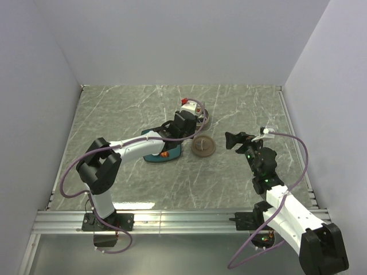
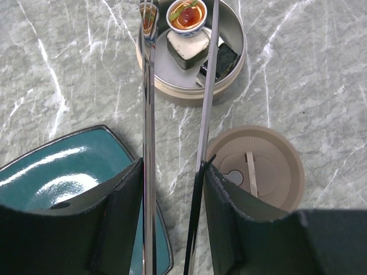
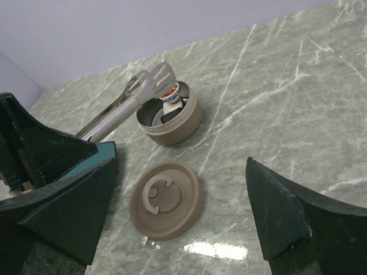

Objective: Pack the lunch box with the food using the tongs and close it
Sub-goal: Place the food into the lunch box, then pick up the food using the clamp

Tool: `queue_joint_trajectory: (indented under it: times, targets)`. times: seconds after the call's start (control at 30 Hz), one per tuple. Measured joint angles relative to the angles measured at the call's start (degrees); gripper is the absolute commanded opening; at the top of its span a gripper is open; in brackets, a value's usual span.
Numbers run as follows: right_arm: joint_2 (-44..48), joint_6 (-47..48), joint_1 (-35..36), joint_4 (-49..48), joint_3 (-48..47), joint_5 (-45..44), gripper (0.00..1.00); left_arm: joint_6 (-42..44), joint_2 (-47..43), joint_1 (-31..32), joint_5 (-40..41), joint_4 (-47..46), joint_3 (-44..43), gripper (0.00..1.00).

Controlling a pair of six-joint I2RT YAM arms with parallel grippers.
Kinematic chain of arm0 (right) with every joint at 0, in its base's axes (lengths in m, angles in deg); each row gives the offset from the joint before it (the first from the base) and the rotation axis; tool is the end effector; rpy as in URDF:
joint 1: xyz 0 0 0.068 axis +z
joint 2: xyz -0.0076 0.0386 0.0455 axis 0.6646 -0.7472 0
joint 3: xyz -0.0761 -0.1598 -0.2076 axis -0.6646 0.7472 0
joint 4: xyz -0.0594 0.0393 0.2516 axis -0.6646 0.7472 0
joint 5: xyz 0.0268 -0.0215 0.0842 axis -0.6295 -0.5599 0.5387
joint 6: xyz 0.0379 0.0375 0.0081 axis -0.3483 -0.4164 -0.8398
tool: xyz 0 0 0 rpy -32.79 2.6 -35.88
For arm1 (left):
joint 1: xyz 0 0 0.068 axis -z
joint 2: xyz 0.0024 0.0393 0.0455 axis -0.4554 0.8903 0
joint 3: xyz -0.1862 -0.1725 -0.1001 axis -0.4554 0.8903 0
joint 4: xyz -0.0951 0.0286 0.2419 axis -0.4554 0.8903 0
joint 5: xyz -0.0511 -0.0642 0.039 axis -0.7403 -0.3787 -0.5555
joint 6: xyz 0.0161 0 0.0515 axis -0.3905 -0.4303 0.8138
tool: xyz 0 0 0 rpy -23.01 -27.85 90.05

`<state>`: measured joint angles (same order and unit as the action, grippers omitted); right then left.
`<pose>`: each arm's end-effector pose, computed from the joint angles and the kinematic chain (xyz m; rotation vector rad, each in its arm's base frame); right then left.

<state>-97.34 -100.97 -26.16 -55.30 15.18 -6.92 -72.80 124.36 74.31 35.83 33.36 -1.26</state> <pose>0.1776 0.0477 0.2226 0.1348 1.5832 0.4928 0.2868 -0.2886 0.2420 0.2694 2.0799 -0.2532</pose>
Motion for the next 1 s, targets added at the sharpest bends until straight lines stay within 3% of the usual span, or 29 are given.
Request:
queue_joint_trajectory:
  times: [0.33,0.67,0.83,1.0]
  targets:
    - [-0.22,0.0,0.0,-0.28,0.0,0.02,1.0,-0.48,-7.3,0.0,2.01,-1.22,5.29,0.5]
    - [-0.37,0.0,-0.02,-0.28,0.0,0.07,1.0,-7.74,-26.67,1.33,9.6,0.7,22.05,0.5]
    - [-0.39,-0.02,-0.07,-0.35,0.0,0.48,1.0,-17.0,-37.09,6.84,15.13,8.37,31.47,0.5]
    - [-0.48,-0.04,-0.15,-0.72,0.0,1.33,1.0,-28.26,-43.01,16.44,19.61,19.19,34.14,0.5]
